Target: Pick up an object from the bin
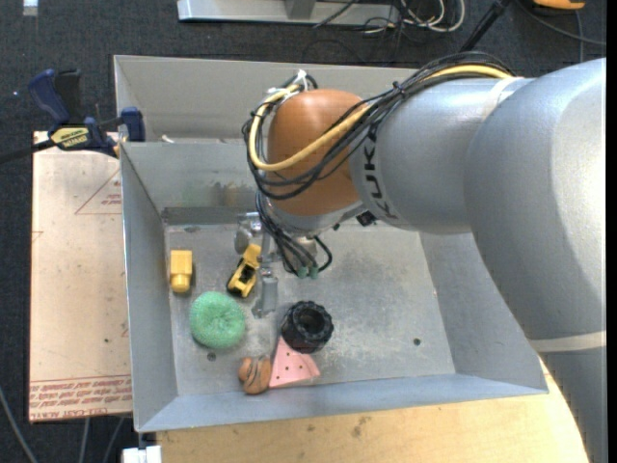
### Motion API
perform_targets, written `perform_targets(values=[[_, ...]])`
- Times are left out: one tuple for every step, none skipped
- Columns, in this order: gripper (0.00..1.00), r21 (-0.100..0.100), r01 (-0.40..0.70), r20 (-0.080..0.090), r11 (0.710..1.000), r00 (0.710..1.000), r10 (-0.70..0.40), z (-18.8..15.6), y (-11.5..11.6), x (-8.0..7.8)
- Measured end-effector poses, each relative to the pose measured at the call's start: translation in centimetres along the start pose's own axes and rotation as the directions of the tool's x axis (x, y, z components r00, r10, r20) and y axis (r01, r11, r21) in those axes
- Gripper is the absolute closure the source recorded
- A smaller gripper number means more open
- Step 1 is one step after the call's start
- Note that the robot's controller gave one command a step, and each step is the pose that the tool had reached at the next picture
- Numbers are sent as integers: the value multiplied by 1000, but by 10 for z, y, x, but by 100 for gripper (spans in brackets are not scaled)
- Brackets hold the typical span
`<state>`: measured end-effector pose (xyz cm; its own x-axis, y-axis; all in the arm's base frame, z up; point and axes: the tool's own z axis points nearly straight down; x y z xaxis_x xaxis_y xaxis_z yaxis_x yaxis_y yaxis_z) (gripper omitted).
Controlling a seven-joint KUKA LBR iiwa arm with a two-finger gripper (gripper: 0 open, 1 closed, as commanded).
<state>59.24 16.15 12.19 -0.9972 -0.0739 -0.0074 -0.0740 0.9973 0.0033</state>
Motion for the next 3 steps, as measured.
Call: perform_targets(values=[[100,-1,246,4,969,969,-246,47,-15,-27],[100,-1,246,4,969,969,-246,47,-15,-27],[100,-1,373,-4,928,928,-373,-68,-32,4]])
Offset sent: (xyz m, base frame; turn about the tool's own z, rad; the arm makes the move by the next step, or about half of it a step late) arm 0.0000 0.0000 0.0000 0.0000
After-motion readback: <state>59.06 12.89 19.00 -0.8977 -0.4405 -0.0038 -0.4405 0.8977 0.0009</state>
